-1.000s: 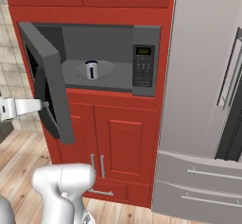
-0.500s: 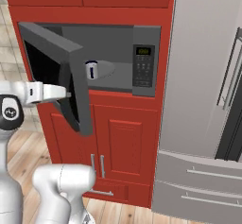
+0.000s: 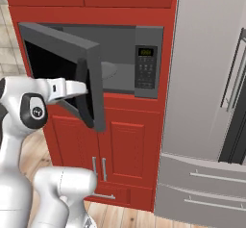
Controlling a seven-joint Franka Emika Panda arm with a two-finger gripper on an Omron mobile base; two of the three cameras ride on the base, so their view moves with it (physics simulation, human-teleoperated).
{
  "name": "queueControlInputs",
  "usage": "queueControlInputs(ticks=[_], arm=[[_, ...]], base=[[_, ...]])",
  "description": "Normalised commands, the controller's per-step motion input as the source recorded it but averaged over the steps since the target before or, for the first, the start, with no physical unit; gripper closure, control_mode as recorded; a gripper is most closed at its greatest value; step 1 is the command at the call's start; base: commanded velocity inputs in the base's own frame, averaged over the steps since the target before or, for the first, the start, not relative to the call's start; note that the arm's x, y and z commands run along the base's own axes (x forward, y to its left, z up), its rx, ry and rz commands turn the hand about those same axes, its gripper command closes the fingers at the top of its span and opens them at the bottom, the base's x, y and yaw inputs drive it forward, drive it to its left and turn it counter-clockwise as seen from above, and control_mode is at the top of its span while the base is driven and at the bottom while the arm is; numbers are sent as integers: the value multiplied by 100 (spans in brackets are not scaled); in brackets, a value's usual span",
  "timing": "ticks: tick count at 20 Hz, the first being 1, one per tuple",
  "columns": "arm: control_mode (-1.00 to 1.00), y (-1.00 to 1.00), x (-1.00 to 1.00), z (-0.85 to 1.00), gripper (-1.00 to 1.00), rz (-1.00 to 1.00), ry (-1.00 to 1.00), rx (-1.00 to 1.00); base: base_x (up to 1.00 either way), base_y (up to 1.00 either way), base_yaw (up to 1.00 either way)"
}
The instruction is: Pick the mug from the counter and place it inside the microwave. Then close the microwave.
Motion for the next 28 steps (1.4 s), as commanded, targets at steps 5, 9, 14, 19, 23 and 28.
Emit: queueControlInputs(ticks=[5,9,14,19,23,28], arm=[[-100,-19,43,0,-100,10,0,0],[-100,-17,57,7,-100,6,0,0],[-100,-13,63,12,-100,2,0,2],[-100,-11,59,2,-100,0,0,6],[-100,-7,53,0,-100,0,0,7],[-100,-2,38,0,-100,0,0,5]], base=[[0,0,0],[0,0,0],[0,0,0],[0,0,0],[0,0,0],[0,0,0]])
